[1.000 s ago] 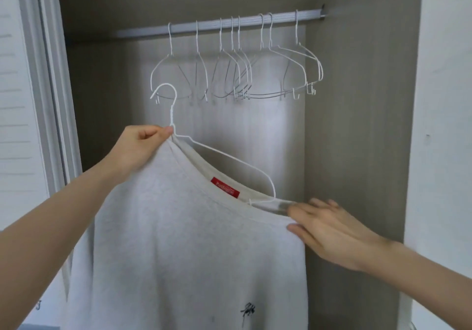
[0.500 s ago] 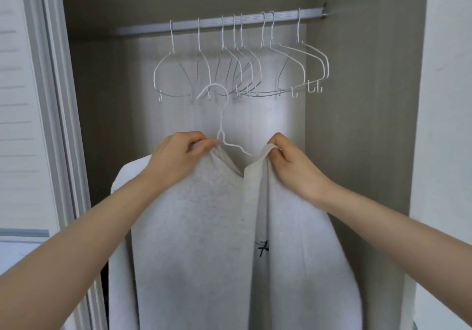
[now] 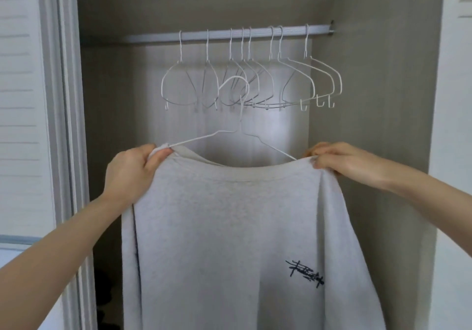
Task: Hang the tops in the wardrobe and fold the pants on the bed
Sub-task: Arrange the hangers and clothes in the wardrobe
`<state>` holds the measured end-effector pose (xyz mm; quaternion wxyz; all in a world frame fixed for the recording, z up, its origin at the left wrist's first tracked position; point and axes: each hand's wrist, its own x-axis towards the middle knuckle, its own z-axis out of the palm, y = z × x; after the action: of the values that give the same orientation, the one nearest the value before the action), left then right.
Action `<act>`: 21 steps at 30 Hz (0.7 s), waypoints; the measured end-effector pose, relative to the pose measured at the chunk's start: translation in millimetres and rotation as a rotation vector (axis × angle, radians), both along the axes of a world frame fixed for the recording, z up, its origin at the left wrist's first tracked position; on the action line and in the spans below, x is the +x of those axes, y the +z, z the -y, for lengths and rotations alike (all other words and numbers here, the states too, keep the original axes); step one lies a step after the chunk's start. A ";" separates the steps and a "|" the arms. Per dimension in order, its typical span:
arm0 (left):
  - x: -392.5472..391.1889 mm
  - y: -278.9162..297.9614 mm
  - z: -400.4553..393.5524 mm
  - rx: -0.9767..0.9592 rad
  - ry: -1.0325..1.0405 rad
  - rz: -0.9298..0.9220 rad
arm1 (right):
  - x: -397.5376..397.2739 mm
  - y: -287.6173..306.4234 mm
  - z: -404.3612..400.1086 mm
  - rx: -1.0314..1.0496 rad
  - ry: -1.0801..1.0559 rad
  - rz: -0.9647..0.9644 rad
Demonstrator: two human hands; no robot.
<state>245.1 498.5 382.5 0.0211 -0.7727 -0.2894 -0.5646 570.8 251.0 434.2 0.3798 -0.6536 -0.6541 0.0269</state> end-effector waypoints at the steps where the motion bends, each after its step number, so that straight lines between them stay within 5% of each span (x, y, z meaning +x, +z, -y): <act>1: 0.4 0.6 0.5 0.000 -0.004 0.010 | 0.6 1.7 -1.7 -0.001 -0.041 0.001; 10: -2.4 7.8 -6.3 0.038 0.025 0.038 | -9.1 -7.4 -15.8 0.141 0.072 -0.278; 13: -0.5 11.7 -2.1 0.106 0.103 -0.084 | -14.3 -11.9 -19.7 0.128 0.132 -0.355; 18: 10.3 17.6 11.8 0.151 0.211 -0.362 | -26.9 -22.6 -25.2 0.096 0.014 -0.174; 21: 23.4 11.8 19.6 0.229 0.232 -0.429 | -36.5 -33.4 -26.5 0.137 -0.040 0.145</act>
<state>268.6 479.0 394.4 0.2336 -0.8290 -0.2990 -0.4109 534.3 277.5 400.8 0.3758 -0.6392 -0.6670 -0.0730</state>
